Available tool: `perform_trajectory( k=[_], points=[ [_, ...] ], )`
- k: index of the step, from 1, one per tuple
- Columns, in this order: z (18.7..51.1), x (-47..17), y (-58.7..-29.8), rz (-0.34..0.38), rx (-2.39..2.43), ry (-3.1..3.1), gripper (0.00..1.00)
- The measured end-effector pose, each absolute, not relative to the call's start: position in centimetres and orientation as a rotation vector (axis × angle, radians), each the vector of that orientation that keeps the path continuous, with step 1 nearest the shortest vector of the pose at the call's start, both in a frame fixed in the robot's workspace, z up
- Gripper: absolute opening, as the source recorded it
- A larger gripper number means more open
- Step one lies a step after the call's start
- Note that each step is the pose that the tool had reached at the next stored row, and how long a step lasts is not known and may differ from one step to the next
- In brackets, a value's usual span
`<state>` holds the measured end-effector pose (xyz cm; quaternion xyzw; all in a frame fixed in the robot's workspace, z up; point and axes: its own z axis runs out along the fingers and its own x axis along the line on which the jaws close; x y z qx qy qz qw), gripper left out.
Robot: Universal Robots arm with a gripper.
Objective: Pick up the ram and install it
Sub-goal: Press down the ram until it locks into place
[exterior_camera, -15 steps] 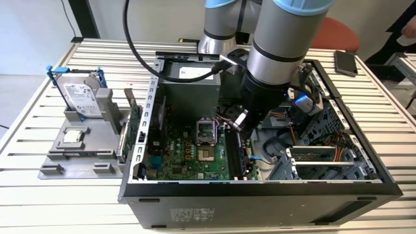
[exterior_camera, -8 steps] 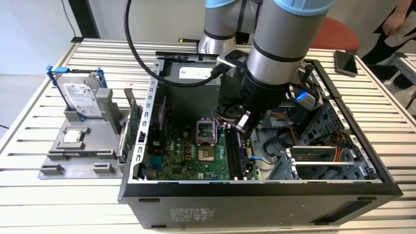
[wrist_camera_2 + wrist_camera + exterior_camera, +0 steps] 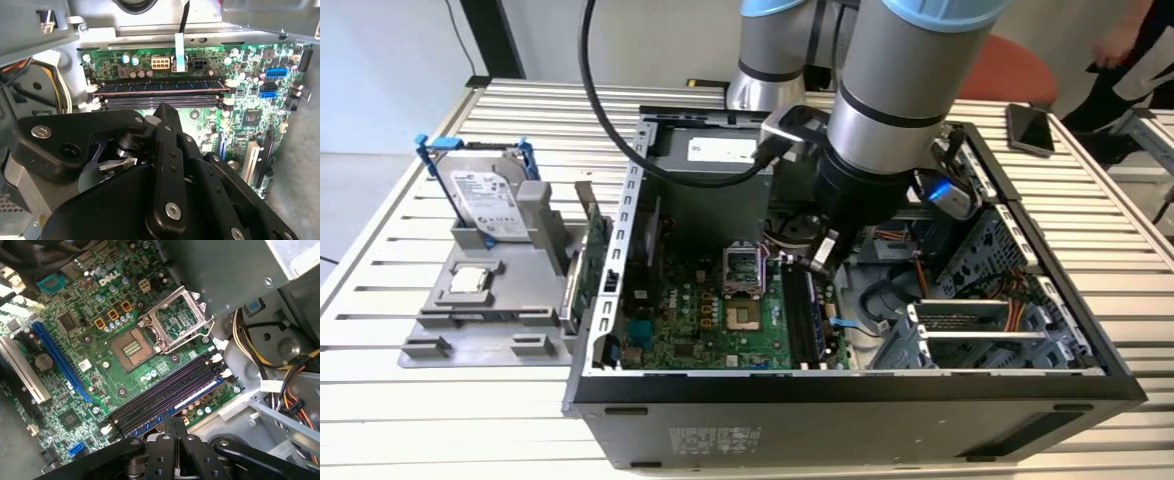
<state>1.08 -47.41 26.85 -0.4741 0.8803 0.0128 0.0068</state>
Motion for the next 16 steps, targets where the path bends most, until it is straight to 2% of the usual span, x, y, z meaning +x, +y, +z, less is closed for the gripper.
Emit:
perform_trajectory(
  k=[16],
  points=[
    [26.84,1.1,-47.41,0.046,-1.707,2.622,0.0]
  ],
)
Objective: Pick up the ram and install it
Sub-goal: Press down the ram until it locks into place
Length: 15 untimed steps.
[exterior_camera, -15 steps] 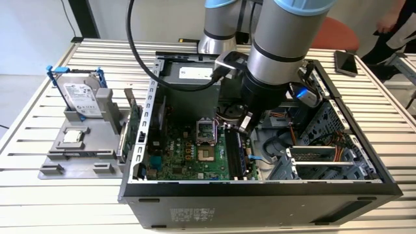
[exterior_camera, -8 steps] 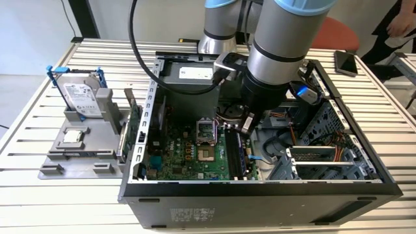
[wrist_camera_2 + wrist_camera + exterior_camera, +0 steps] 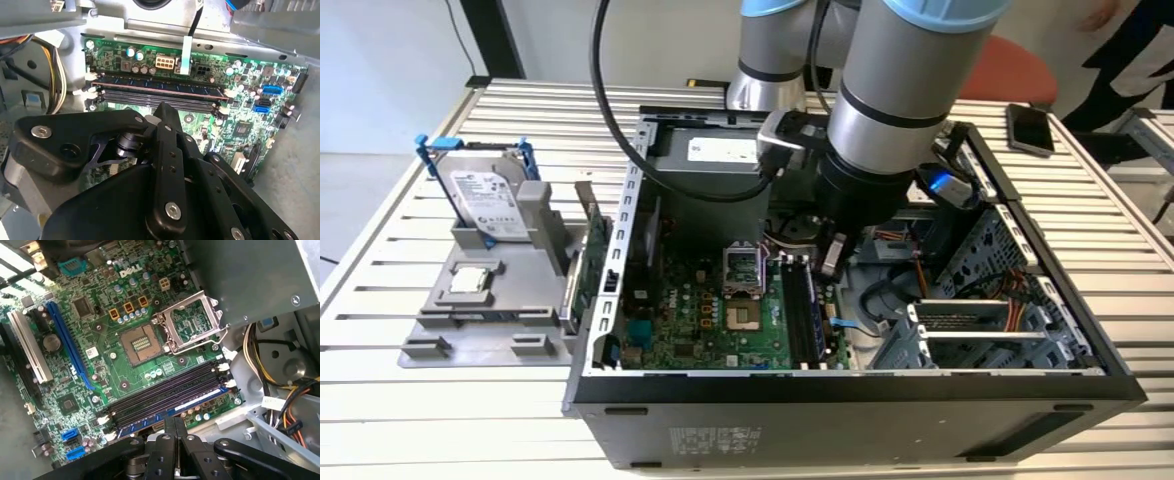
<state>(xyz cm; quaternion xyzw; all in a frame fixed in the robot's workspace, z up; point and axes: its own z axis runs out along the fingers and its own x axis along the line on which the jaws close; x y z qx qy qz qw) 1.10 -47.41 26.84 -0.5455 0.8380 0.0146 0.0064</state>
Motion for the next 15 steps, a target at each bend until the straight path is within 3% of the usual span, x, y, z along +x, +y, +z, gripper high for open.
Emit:
perform_trajectory(
  k=[15],
  points=[
    [26.84,1.18,-47.41,0.048,-1.864,2.514,0.0]
  ],
)
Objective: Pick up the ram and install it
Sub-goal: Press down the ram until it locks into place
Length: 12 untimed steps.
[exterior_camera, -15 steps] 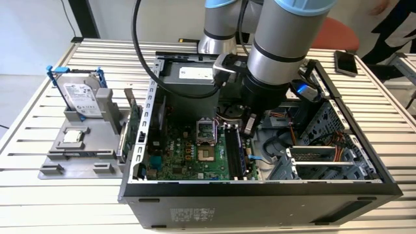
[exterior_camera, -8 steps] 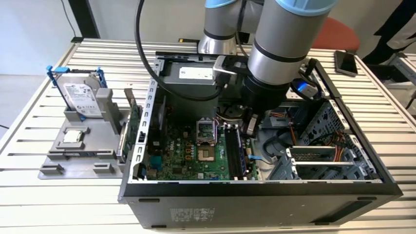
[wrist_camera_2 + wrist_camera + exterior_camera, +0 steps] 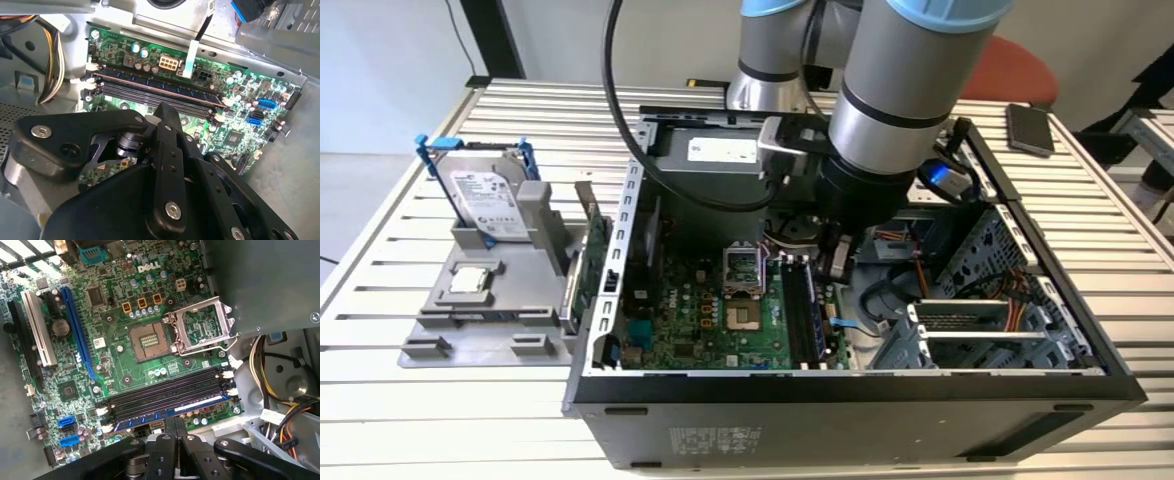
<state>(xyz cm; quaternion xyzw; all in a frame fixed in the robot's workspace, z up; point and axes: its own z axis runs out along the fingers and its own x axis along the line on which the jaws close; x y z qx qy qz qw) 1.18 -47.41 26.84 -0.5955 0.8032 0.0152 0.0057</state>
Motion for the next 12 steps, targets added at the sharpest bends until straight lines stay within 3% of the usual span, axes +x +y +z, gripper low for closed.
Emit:
perform_trajectory(
  k=[12],
  points=[
    [26.79,1.2,-47.41,0.05,-1.998,2.41,0.0]
  ],
)
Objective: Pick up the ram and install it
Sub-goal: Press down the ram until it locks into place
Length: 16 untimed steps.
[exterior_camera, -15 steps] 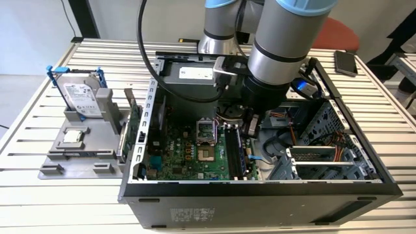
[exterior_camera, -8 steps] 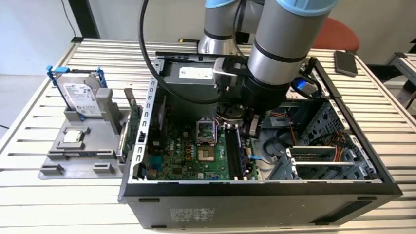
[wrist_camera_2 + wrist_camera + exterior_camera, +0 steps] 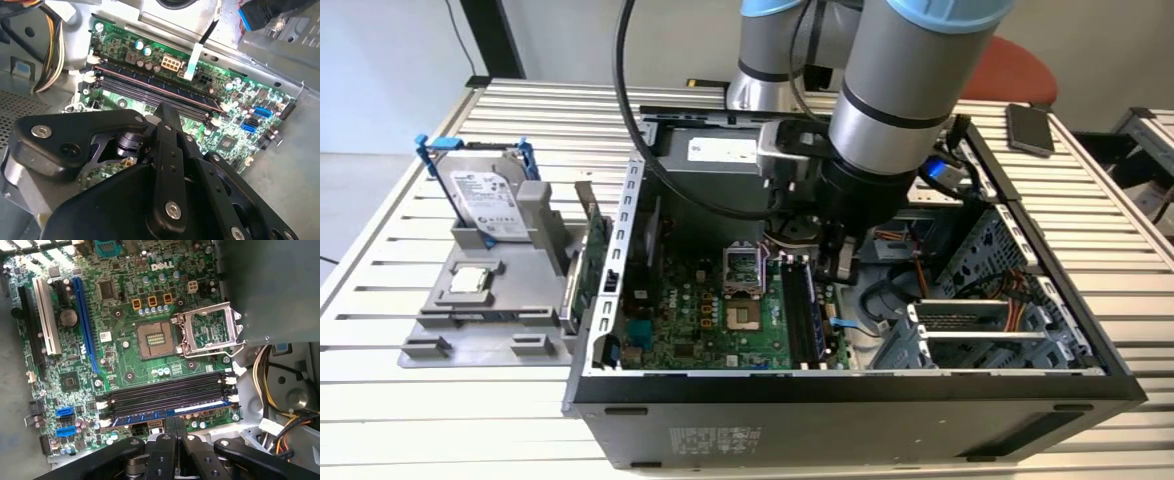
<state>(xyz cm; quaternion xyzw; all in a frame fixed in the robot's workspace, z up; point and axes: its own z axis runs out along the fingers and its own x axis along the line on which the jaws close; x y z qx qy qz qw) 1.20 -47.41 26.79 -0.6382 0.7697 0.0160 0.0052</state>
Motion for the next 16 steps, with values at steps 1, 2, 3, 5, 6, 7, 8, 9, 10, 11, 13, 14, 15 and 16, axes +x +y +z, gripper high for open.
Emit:
perform_trajectory(
  k=[1,2,3,5,6,7,8,9,10,11,13,14,15,16],
  points=[
    [26.79,1.2,-47.41,0.051,-2.013,2.397,0.0],
    [26.78,1.2,-47.41,0.052,-2.028,2.385,0.0],
    [26.78,1.2,-47.41,0.052,-2.04,2.374,0.0],
    [26.77,1.2,-47.41,0.054,-2.063,2.353,0.0],
    [26.77,1.21,-47.41,0.055,-2.074,2.343,0.0],
    [26.76,1.21,-47.41,0.055,-2.084,2.333,0.0],
    [26.76,1.21,-47.41,0.055,-2.095,2.324,0.0],
    [26.76,1.21,-47.41,0.055,-2.101,2.318,0.0],
    [26.76,1.21,-47.41,0.055,-2.105,2.315,0.0],
    [26.75,1.21,-47.41,0.055,-2.109,2.311,0.0],
    [26.74,1.28,-47.41,0.056,-2.12,2.301,0.0],
    [26.73,1.33,-47.41,0.056,-2.125,2.297,0.0],
    [26.73,1.34,-47.4,0.056,-2.127,2.295,0.0],
    [26.73,1.34,-47.4,0.056,-2.128,2.294,0.0]
  ],
)
